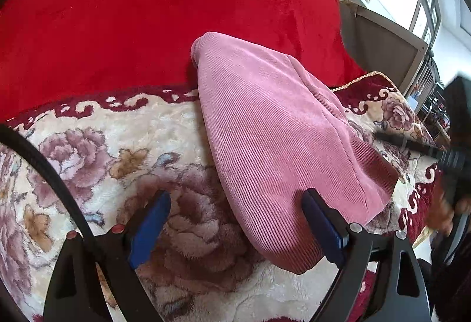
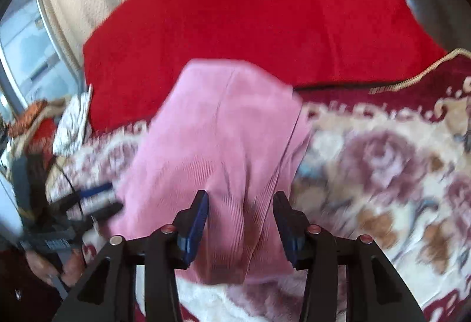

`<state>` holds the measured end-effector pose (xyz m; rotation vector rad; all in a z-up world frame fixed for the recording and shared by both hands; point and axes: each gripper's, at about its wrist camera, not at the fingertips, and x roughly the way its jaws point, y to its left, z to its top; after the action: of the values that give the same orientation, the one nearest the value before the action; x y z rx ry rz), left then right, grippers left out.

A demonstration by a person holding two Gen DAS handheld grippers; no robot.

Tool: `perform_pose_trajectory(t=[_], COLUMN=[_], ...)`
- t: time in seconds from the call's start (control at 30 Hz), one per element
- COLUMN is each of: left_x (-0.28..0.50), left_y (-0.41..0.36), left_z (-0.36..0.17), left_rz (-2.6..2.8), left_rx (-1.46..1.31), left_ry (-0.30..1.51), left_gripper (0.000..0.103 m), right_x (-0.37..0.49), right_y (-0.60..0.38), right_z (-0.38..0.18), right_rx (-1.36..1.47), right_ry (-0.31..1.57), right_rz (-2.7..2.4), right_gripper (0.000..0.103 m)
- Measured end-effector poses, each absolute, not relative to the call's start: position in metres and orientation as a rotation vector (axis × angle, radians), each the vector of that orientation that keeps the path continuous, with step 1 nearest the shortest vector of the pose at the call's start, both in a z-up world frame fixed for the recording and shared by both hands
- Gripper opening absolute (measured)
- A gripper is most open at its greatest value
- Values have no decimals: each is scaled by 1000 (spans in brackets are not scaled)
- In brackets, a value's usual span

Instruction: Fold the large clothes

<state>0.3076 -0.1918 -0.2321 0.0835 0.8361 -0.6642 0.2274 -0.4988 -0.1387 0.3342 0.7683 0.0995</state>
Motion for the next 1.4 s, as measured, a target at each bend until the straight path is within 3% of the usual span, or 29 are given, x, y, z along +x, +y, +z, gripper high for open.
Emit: perform_pose_trajectory(t=[0.1,0.3,0.5,0.83,1.0,1.23,1.4], left_x=[308,310,315,313,318,324,326], left_y=[-194,-198,-196,-179,-171,-182,-177], left_z=[-233,-236,-235,-219,-220,-237,-231], left_rz=[-664,-678,-707,-762,-718,-673,-677], left_rx=[82,73,57,1,-32,34,23], left_ry=[837,847,852,819,828,896,871], left_gripper=[91,91,91,91,91,92,92], right_x=[247,336,427,344,299,287,289], right_y=[-501,-486,-497,-515,-501,-480,-504], right_z=[-114,-108,-182,-128,-114,-171,-168], right_rx=[321,299,359,351,317,340,491], right_ry=[719,791,1035,772,756,875,841], right_rz=[103,116,55,70,151,169,177], right_gripper=[50,49,50,51,51,51,53])
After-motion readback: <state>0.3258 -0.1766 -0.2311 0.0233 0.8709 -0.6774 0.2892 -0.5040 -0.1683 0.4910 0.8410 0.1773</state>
